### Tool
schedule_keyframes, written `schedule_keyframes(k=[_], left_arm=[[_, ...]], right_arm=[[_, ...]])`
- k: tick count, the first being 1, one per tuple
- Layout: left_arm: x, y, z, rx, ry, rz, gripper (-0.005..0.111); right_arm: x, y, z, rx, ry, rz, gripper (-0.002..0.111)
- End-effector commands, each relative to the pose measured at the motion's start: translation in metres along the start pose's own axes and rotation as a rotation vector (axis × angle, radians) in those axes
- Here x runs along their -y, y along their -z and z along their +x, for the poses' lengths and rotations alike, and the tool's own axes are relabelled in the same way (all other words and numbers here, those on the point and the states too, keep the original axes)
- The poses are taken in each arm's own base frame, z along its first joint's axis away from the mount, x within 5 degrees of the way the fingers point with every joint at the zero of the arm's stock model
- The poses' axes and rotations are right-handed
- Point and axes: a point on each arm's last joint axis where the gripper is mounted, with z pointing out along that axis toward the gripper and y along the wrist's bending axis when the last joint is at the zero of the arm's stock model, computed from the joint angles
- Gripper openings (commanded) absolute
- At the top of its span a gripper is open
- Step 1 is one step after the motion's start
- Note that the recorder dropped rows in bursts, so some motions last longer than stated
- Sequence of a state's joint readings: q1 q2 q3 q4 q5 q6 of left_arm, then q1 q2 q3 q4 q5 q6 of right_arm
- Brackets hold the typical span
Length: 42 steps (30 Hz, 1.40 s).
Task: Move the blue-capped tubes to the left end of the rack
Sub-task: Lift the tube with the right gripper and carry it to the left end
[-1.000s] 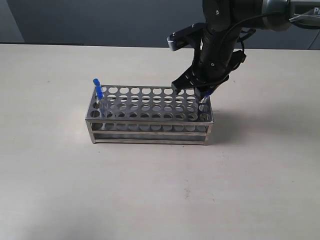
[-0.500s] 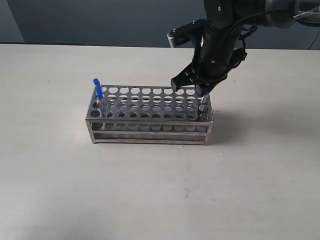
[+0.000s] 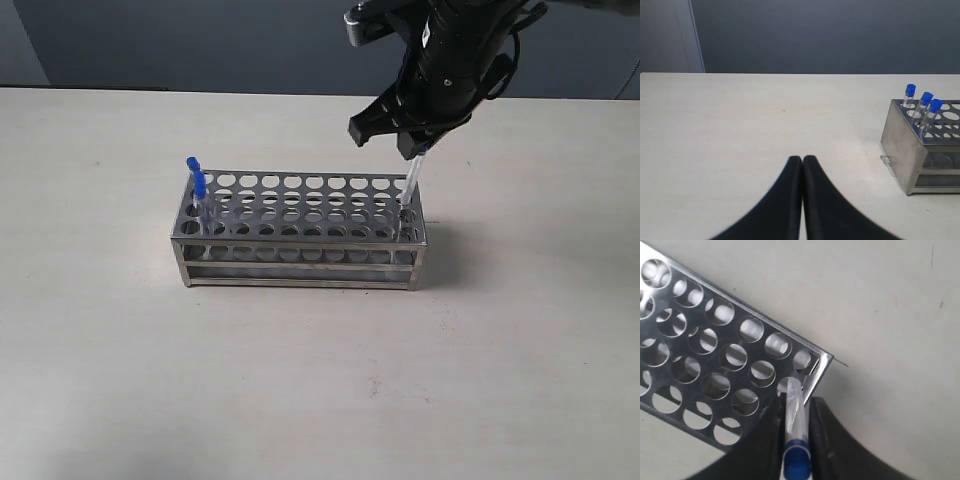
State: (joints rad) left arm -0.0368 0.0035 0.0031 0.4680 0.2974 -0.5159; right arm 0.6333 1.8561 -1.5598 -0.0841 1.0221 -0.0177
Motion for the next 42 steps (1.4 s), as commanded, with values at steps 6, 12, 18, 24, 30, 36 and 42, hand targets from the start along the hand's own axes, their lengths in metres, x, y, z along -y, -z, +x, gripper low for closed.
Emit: schedule_keyframes(k=[6,12,18,24,30,36,42], left_arm=[[0.001,0.001,-0.002,0.012,0.001,0.009,0.001],[0.001,0.001,-0.002,0.012,0.001,0.009,0.001],[0.001,0.001,-0.002,0.012,0.001,0.009,0.001],[0.001,0.001,-0.002,0.012,0.001,0.009,0.001],[0.001,0.001,-0.002,0.012,0.001,0.009,0.001],[0.001,0.001,-0.002,0.010,0.001,0.008,0.001],[0.001,0.001,-0.002,0.010,0.001,0.008,0.001]], right_arm=[[-0.005,0.032,0.000,0.086,0.055,-0.027,0.000],[-0.035,0.034,-0.003,0.123,0.138,-0.054,0.000],[-0.070,0.056,-0.018,0.212,0.237,-0.122,0.000],[-0.111,0.065,-0.039,0.241,0.321,-0.282,-0.001],[-0.145,0.047,-0.053,0.153,0.413,-0.320,-0.001],[-0.163,0.033,-0.064,0.137,0.443,-0.335,-0.001],[-0.167,0.017,-0.072,0.134,0.444,-0.331,-0.001]])
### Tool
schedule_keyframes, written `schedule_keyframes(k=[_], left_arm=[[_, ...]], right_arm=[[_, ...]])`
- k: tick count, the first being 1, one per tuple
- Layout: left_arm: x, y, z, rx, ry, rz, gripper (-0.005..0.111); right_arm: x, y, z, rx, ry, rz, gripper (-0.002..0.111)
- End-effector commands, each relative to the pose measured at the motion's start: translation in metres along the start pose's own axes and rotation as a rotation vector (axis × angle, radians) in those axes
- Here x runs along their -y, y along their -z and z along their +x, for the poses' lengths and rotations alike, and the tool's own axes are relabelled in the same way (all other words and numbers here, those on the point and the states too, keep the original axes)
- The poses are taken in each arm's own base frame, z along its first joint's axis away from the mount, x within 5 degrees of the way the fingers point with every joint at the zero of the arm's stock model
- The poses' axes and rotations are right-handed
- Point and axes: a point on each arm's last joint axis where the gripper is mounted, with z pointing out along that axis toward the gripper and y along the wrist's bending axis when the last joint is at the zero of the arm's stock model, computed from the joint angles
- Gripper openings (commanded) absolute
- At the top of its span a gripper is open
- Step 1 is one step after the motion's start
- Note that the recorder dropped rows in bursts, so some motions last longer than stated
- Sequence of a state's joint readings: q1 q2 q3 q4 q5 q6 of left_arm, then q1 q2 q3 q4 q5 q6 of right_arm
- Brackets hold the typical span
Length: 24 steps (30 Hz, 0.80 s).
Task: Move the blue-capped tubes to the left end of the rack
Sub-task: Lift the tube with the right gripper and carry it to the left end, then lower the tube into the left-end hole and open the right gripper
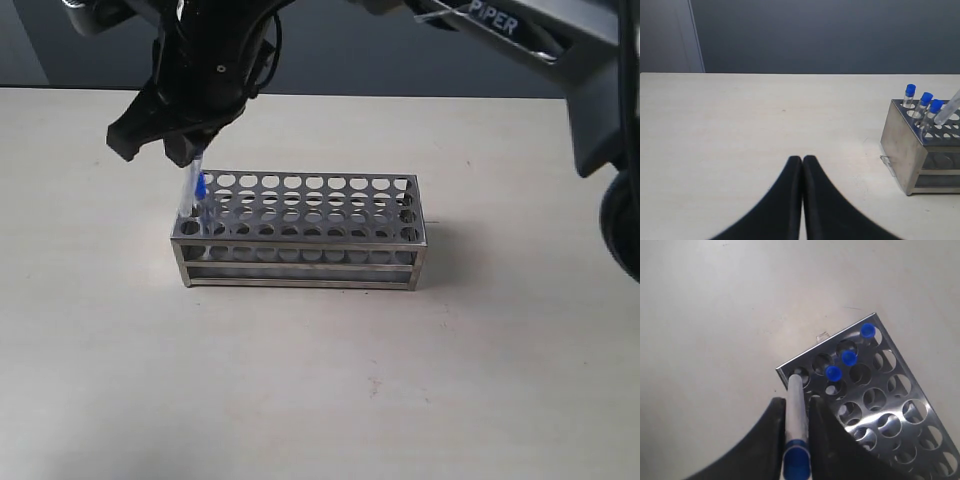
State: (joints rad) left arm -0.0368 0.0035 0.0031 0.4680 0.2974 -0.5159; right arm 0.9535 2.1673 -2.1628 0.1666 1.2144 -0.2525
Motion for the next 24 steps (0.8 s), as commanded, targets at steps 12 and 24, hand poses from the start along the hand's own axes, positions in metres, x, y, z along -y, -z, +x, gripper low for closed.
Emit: schedule_keyframes(k=[12,24], left_arm=[[0.001,0.001,-0.002,0.010,0.001,0.008,0.001],[0.001,0.001,-0.002,0.010,0.001,0.008,0.001]], right_arm=[[0.005,-0.037,0.002,-0.060,0.013,-0.006,-0.001],[0.005,-0.061,0.003,-0.060,0.047,-0.046,-0.001]])
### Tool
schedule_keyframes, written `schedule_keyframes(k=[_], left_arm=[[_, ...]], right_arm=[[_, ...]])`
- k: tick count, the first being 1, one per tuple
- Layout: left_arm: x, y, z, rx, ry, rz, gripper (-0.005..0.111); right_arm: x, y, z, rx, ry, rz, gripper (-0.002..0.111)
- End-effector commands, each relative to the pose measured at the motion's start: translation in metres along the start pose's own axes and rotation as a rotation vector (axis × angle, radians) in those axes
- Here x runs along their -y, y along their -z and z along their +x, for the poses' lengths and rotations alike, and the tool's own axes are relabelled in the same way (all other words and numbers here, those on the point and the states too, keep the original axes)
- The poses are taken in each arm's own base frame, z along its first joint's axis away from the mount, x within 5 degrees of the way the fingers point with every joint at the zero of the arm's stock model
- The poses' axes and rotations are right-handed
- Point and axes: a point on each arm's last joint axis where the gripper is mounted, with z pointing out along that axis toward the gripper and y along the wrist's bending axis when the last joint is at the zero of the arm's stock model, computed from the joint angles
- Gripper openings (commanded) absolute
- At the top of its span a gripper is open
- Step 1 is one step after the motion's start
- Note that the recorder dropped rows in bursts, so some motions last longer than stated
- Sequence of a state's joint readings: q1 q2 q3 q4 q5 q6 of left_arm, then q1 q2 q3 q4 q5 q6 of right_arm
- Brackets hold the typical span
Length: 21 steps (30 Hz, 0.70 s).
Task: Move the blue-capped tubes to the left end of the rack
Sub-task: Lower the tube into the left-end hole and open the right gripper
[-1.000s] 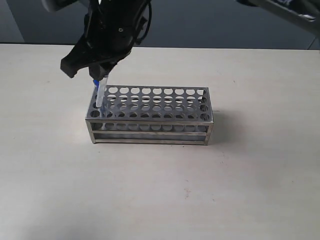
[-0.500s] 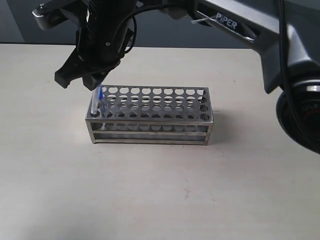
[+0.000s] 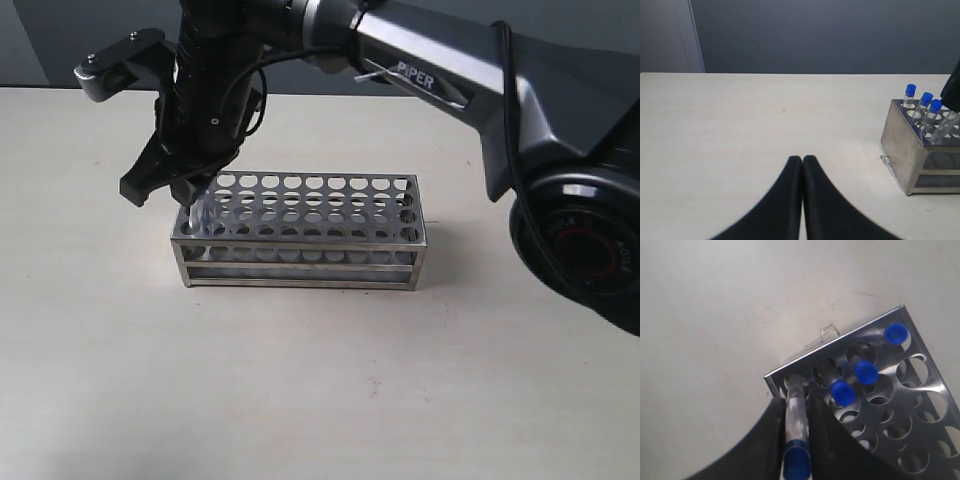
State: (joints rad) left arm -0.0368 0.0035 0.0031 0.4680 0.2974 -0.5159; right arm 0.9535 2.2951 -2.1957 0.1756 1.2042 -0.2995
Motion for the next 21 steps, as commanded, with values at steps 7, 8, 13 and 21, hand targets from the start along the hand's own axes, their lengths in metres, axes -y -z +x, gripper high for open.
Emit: schedule_keyframes(k=[7,8,13,21], left_arm=[[0.001,0.001,-0.002,0.012,0.001,0.009,0.001],[0.001,0.001,-0.002,0.012,0.001,0.009,0.001],[0.001,0.001,-0.002,0.012,0.001,0.009,0.001],[0.001,0.001,-0.002,0.012,0.001,0.009,0.001]], right_arm=[[-0.004,-0.020,-0.005,0.046,0.036,-0.074,-0.001],[-0.005,-0.022,-0.005,0.055,0.035,-0.082,-0.001],[-0.006,-0.027,-0.008,0.085,0.029,-0.111,-0.001],[-0.004,-0.042,-0.002,0.034,0.021,-0.109,-0.001]])
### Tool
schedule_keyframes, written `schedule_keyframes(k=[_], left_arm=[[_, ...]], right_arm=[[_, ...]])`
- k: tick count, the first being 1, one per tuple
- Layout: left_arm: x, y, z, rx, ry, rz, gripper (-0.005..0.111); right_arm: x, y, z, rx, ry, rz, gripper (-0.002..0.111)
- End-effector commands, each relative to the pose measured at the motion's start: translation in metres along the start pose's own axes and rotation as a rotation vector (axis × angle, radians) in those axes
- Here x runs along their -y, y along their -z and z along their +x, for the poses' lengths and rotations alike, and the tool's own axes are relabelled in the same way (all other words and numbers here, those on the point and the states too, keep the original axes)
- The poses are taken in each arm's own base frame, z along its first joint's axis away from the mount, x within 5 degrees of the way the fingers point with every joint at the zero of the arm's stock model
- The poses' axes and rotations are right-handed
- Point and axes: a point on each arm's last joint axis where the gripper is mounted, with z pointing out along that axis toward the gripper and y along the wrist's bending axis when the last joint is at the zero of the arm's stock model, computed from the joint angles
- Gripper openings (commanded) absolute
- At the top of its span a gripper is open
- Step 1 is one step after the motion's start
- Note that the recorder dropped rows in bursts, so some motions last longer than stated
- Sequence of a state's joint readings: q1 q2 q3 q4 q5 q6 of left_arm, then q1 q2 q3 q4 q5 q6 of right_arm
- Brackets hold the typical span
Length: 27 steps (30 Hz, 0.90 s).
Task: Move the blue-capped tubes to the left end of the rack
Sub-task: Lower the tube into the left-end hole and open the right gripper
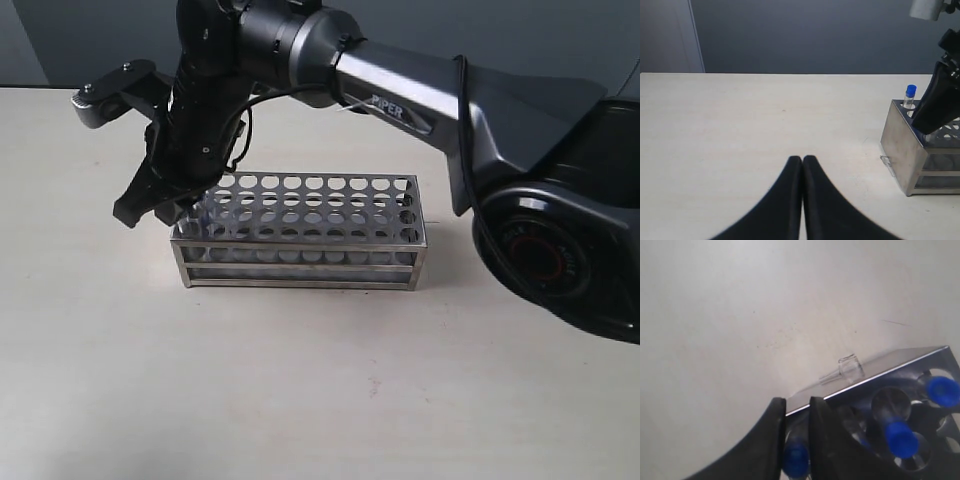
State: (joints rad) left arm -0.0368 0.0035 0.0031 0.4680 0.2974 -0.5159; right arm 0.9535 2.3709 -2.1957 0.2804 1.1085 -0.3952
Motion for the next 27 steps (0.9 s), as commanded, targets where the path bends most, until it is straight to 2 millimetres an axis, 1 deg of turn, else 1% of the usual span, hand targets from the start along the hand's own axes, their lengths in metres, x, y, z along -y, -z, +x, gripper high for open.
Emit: schedule_keyframes(k=[1,6,7,9,13,14,15,17,20,27], left_arm=[[0.001,0.001,-0.002,0.012,0.001,0.009,0.001],[0.001,0.001,-0.002,0.012,0.001,0.009,0.001],[0.001,0.001,-0.002,0.012,0.001,0.009,0.001],[0.001,0.001,-0.002,0.012,0.001,0.009,0.001],[0.001,0.001,-0.002,0.012,0.001,0.009,0.001],[0.001,0.001,-0.002,0.012,0.001,0.009,0.001],[0.001,0.001,-0.002,0.012,0.001,0.009,0.001],[0.001,0.001,-0.002,0.012,0.001,0.009,0.001],[0.001,0.001,-0.002,0.012,0.001,0.009,0.001],[0.001,0.001,-0.002,0.012,0.001,0.009,0.001]], right_arm=[[-0.003,-0.005,0.002,-0.027,-0.024,-0.035,-0.001],[-0.003,-0.005,0.005,-0.052,-0.019,-0.033,-0.001],[-0.003,-0.005,0.005,-0.057,-0.018,-0.033,0.001],[-0.003,-0.005,0.006,-0.063,-0.018,-0.036,0.010],[-0.005,-0.001,0.007,-0.078,-0.030,-0.041,0.039],[-0.005,0.001,0.007,-0.084,-0.030,-0.042,0.042],[-0.006,0.003,0.006,-0.082,-0.032,-0.042,0.043],[-0.007,0.008,0.006,-0.080,-0.033,-0.042,0.041],[-0.008,0.020,0.003,-0.061,-0.030,-0.032,0.039],[-0.011,0.057,-0.003,-0.013,-0.024,0.036,0.039]])
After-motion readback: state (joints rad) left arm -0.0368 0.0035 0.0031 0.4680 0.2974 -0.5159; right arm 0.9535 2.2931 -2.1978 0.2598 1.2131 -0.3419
